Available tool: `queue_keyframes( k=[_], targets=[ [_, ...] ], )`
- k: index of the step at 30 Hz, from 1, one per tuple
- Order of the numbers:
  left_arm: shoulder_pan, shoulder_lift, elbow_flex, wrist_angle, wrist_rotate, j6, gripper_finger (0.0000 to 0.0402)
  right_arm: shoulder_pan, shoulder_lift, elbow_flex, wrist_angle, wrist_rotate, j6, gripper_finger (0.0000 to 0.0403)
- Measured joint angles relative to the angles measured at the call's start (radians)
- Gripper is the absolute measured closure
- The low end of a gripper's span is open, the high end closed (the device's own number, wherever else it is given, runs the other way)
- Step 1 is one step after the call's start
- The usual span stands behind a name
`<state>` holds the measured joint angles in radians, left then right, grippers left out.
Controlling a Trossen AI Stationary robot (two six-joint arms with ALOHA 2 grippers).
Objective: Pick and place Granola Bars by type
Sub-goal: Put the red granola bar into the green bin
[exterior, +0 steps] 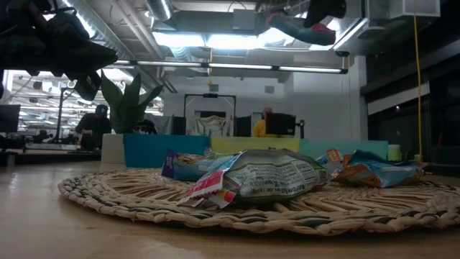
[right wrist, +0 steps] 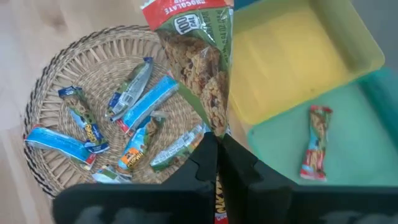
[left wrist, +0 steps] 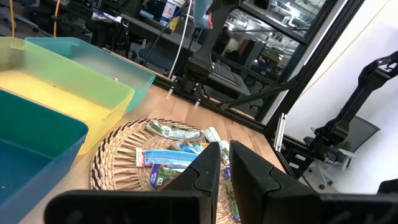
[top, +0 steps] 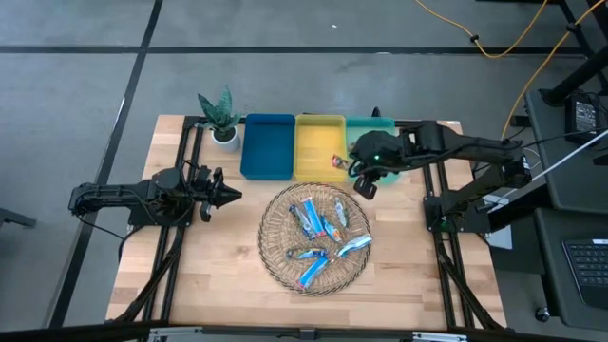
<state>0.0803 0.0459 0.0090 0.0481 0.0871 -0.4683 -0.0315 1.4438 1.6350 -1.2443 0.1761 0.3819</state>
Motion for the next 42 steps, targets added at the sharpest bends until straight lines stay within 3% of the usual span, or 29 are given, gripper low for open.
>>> queue_keyframes(
  k=[10,23,31,42],
  targets=[
    [0.0,0.0,0.0,0.0,0.0,0.0,0.037,-0.105,0.0,0.015,-0.173,0.015,-0.028,0.0393],
    [0.0,0.0,0.0,0.0,0.0,0.0,0.037,-0.428,-0.001,0.015,-0.192,0.004,-0.355,0.0393],
    [0.0,0.0,0.0,0.0,0.0,0.0,0.037,-0.663,-0.002,0.015,-0.095,-0.128,-0.534,0.0393],
    [0.0,0.0,0.0,0.0,0.0,0.0,0.037,-0.856,0.064,0.014,0.009,-0.238,-0.647,0.0393]
  ],
)
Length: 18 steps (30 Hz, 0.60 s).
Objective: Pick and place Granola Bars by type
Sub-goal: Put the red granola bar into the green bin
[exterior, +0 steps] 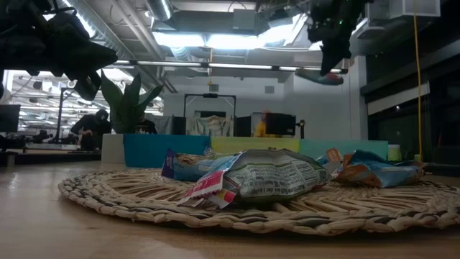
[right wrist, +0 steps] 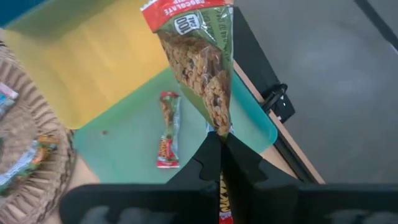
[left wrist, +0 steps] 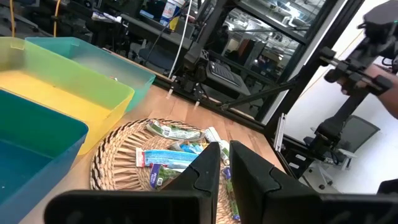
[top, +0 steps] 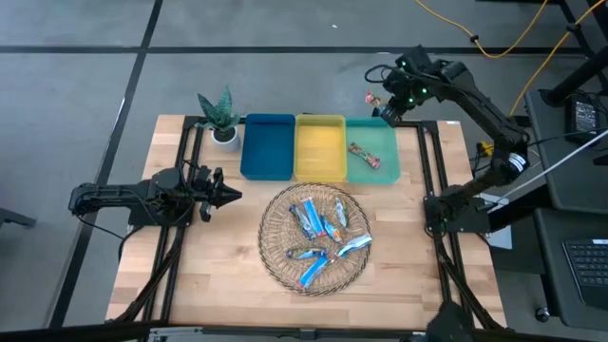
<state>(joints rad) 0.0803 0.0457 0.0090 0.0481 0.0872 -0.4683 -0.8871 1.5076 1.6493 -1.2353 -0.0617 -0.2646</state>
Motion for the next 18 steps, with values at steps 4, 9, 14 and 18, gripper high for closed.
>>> queue_keyframes(
  k=[4,9,14,18],
  targets=[
    [0.0,0.0,0.0,0.0,0.0,0.0,0.037,-0.023,0.067,0.0,0.012,-0.003,-0.026,0.0393],
    [0.0,0.0,0.0,0.0,0.0,0.0,0.037,-0.042,0.165,-0.009,0.03,-0.02,-0.062,0.0393],
    [0.0,0.0,0.0,0.0,0.0,0.0,0.037,-0.06,0.211,-0.103,0.114,-0.092,-0.056,0.0393],
    [0.0,0.0,0.0,0.0,0.0,0.0,0.037,-0.06,0.21,-0.202,0.175,-0.083,-0.047,0.0393]
  ],
)
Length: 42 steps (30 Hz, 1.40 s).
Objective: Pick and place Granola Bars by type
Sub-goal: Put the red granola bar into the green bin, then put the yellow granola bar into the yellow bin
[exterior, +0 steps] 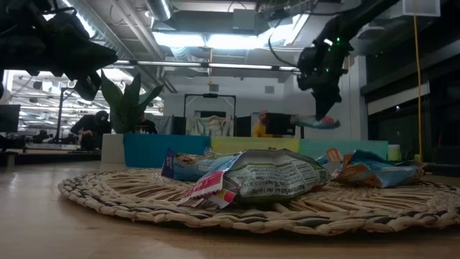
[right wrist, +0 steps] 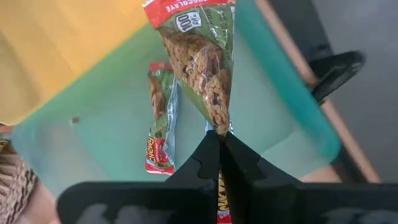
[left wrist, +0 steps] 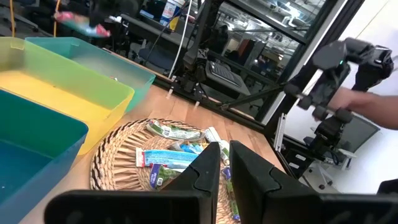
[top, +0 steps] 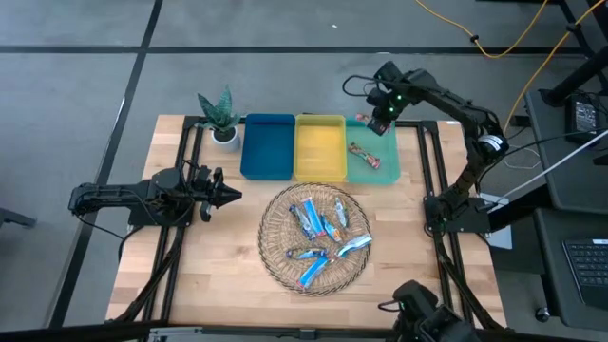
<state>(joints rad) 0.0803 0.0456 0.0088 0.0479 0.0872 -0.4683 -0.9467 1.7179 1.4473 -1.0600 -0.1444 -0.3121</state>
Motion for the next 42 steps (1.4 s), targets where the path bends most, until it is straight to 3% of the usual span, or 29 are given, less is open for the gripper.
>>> queue_keyframes(
  k=[12,20,26,42],
  targets=[
    [0.0,0.0,0.0,0.0,0.0,0.0,0.037,0.0,0.0,-0.259,0.257,0.001,0.046,0.0393],
    [0.0,0.0,0.0,0.0,0.0,0.0,0.037,0.0,0.0,-0.315,0.309,0.002,0.045,0.0392],
    [0.0,0.0,0.0,0.0,0.0,0.0,0.037,0.002,0.0,-0.323,0.331,-0.072,0.041,0.039],
    [0.0,0.0,0.0,0.0,0.0,0.0,0.037,0.006,0.0,-0.294,0.274,-0.075,0.069,0.0277]
  ],
)
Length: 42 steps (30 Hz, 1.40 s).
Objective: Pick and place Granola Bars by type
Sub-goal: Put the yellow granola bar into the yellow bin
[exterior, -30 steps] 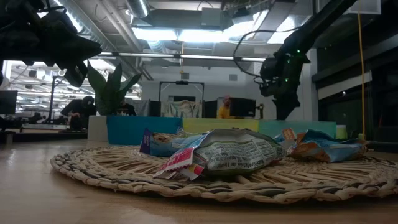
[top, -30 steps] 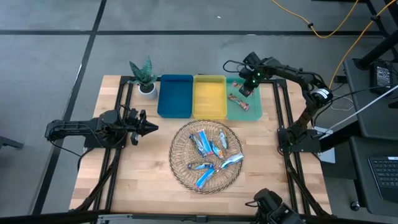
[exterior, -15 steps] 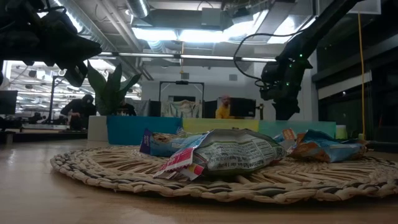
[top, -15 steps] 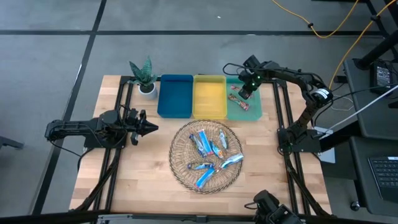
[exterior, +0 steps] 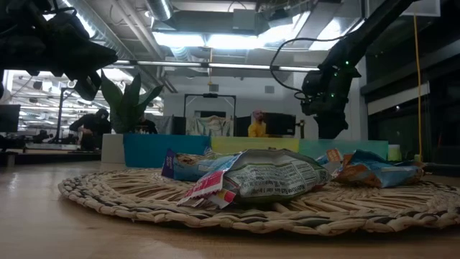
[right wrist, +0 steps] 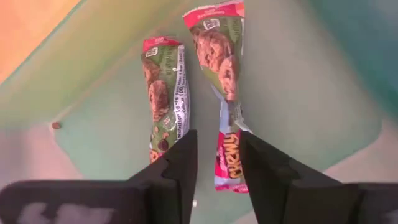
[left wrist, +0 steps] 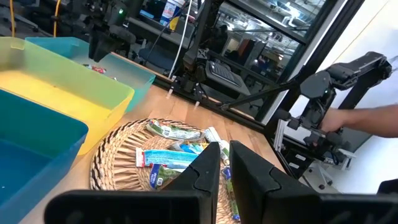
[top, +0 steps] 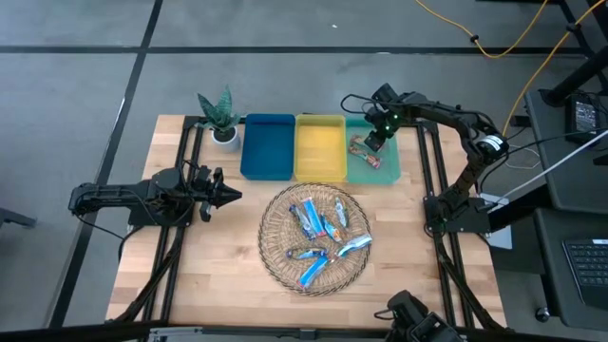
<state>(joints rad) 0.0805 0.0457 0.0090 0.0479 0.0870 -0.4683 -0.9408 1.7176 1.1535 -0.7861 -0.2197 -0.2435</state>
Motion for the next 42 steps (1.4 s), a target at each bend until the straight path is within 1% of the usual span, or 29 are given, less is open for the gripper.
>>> queue_keyframes(
  k=[4,7,12,17,21,25,31,36,42],
  targets=[
    [0.0,0.0,0.0,0.0,0.0,0.0,0.037,0.015,-0.01,0.047,-0.067,0.006,-0.004,0.0268],
    [0.0,0.0,0.0,0.0,0.0,0.0,0.037,0.032,-0.052,0.073,-0.079,0.012,-0.003,0.0268],
    [0.0,0.0,0.0,0.0,0.0,0.0,0.037,0.077,-0.159,0.08,-0.084,0.045,0.041,0.0267],
    [0.0,0.0,0.0,0.0,0.0,0.0,0.037,0.15,-0.273,0.081,-0.097,0.056,0.146,0.0267],
    [0.0,0.0,0.0,0.0,0.0,0.0,0.037,0.251,-0.35,0.081,-0.102,0.068,0.251,0.0267],
    [0.0,0.0,0.0,0.0,0.0,0.0,0.037,0.362,-0.392,0.081,-0.1,0.078,0.384,0.0267],
    [0.0,0.0,0.0,0.0,0.0,0.0,0.037,0.537,-0.41,0.081,-0.109,0.186,0.559,0.0267],
    [0.0,0.0,0.0,0.0,0.0,0.0,0.037,0.669,-0.41,0.081,-0.11,0.249,0.698,0.0267],
    [0.0,0.0,0.0,0.0,0.0,0.0,0.037,0.825,-0.407,0.081,-0.128,0.351,0.907,0.0267]
  ],
)
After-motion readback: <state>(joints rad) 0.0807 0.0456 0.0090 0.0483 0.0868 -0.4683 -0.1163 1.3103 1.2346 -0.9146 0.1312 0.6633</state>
